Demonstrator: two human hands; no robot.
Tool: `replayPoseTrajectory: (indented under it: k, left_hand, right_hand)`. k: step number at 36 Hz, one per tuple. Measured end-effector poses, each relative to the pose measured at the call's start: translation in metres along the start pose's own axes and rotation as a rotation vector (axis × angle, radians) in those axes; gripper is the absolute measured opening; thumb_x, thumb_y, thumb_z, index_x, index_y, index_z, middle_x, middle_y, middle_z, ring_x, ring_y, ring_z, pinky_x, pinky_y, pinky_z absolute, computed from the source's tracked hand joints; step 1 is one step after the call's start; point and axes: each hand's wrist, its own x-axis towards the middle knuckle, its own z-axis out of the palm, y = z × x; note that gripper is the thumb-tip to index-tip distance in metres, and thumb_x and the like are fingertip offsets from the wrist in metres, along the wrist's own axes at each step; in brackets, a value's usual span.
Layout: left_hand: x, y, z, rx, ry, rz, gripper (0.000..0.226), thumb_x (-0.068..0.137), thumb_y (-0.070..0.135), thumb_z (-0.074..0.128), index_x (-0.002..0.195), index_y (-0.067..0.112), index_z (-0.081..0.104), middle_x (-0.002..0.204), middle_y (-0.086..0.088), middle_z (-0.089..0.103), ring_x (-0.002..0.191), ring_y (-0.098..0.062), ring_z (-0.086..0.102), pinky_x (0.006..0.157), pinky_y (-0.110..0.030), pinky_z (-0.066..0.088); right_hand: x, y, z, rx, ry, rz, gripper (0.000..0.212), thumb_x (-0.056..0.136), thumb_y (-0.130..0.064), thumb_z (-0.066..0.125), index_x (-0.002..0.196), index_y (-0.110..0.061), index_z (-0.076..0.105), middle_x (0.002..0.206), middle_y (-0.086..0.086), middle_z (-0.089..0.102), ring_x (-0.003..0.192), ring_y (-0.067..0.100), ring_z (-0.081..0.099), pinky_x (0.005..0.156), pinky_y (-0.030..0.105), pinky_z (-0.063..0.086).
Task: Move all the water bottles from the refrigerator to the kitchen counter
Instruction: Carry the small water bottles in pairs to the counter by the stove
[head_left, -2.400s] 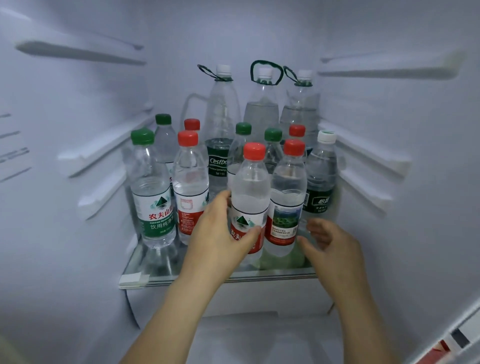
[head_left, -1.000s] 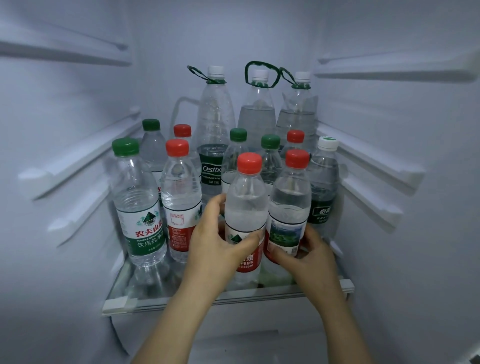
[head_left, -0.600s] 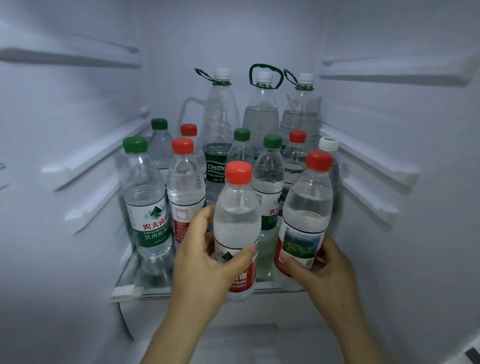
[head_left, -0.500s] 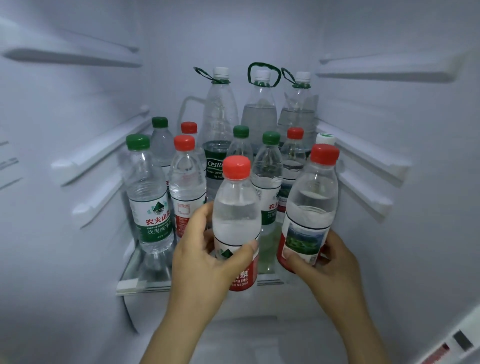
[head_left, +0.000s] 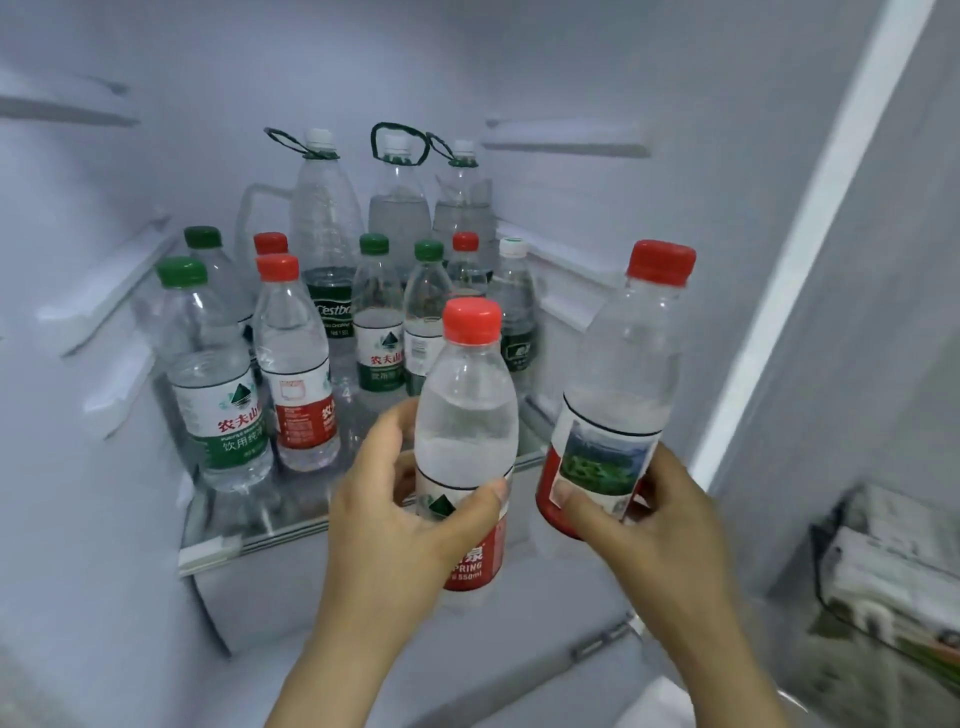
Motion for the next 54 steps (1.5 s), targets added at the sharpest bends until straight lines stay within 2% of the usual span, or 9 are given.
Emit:
replayPoseTrajectory:
  k: [8,14,19,22,26,40,45,51,54]
  left_hand:
    - [-0.037,0.014,0.021,-0.099,-0.171,-0.027,0.069,0.054,0.038,0.082,0.116,0.041,0.054,0.103,0.027,0.066,0.096,0.005,0.063,0.07,-0.008,0.05]
    - [-0.06,0.035,0.043,-0.162,-0.309,0.01,0.059,0.053,0.032,0.079,0.103,0.048,0.053,0.097,0.034,0.064,0.091,0.01,0.062,0.066,-0.002,0.046]
    - [-0.08,0.056,0.066,-0.256,-0.413,0.015,0.06,0.049,0.045,0.088,0.099,0.047,0.055,0.093,0.032,0.067,0.087,0.008,0.064,0.064,-0.003,0.046]
    - [-0.092,0.066,0.083,-0.296,-0.488,0.029,0.055,0.045,0.046,0.077,0.096,0.055,0.057,0.094,0.026,0.069,0.088,0.001,0.066,0.065,-0.007,0.049]
    - [-0.112,0.08,0.104,-0.356,-0.594,0.07,0.059,0.046,0.045,0.074,0.104,0.042,0.059,0.097,0.016,0.071,0.089,-0.005,0.068,0.067,-0.012,0.051]
    - [-0.23,0.155,0.181,-0.433,-0.886,0.137,0.059,0.049,0.044,0.073,0.104,0.054,0.056,0.102,0.021,0.069,0.094,-0.002,0.066,0.07,-0.013,0.052]
    - [-0.29,0.189,0.209,-0.463,-0.996,0.109,0.065,0.048,0.04,0.081,0.106,0.053,0.056,0.101,0.021,0.069,0.095,-0.001,0.065,0.075,-0.02,0.049]
    - [-0.365,0.223,0.237,-0.533,-1.122,0.113,0.063,0.047,0.049,0.076,0.106,0.052,0.056,0.099,0.018,0.07,0.092,-0.003,0.067,0.074,-0.023,0.051]
    - [-0.402,0.239,0.25,-0.553,-1.183,0.122,0.064,0.047,0.052,0.076,0.108,0.051,0.056,0.101,0.017,0.07,0.093,-0.005,0.067,0.076,-0.028,0.053]
  right_hand:
    - [-0.061,-0.018,-0.039,-0.05,0.139,0.064,0.037,0.065,-0.024,0.083,0.093,-0.035,0.064,0.086,-0.026,0.069,0.079,-0.006,0.065,0.063,0.007,0.048]
    - [-0.108,-0.044,-0.065,-0.047,0.178,0.078,0.035,0.064,-0.017,0.085,0.09,-0.033,0.068,0.086,-0.017,0.072,0.078,-0.004,0.066,0.06,0.006,0.047]
    - [-0.139,-0.051,-0.1,-0.147,0.293,0.083,0.037,0.063,-0.009,0.085,0.088,-0.03,0.067,0.084,-0.015,0.071,0.075,-0.004,0.066,0.059,0.005,0.045]
    - [-0.154,-0.052,-0.12,-0.201,0.367,0.094,0.033,0.064,-0.013,0.084,0.088,-0.028,0.068,0.084,-0.012,0.071,0.076,-0.001,0.066,0.061,0.007,0.046]
    - [-0.177,-0.054,-0.149,-0.25,0.474,0.12,0.028,0.065,-0.018,0.083,0.086,-0.028,0.068,0.083,-0.012,0.072,0.076,0.003,0.067,0.064,0.017,0.052]
    - [-0.298,-0.081,-0.262,-0.354,0.781,0.222,0.029,0.059,-0.024,0.083,0.078,-0.032,0.062,0.078,-0.02,0.07,0.072,0.001,0.065,0.06,0.012,0.05]
    - [-0.353,-0.091,-0.308,-0.422,0.873,0.269,0.036,0.06,-0.027,0.083,0.079,-0.04,0.057,0.077,-0.038,0.062,0.079,-0.013,0.06,0.057,0.002,0.044]
    - [-0.428,-0.104,-0.357,-0.492,0.993,0.32,0.036,0.06,-0.027,0.085,0.083,-0.039,0.06,0.081,-0.027,0.068,0.079,-0.002,0.065,0.057,0.024,0.057]
    - [-0.463,-0.114,-0.374,-0.526,1.047,0.307,0.038,0.06,-0.026,0.085,0.083,-0.04,0.058,0.08,-0.032,0.066,0.08,-0.008,0.063,0.059,0.007,0.049]
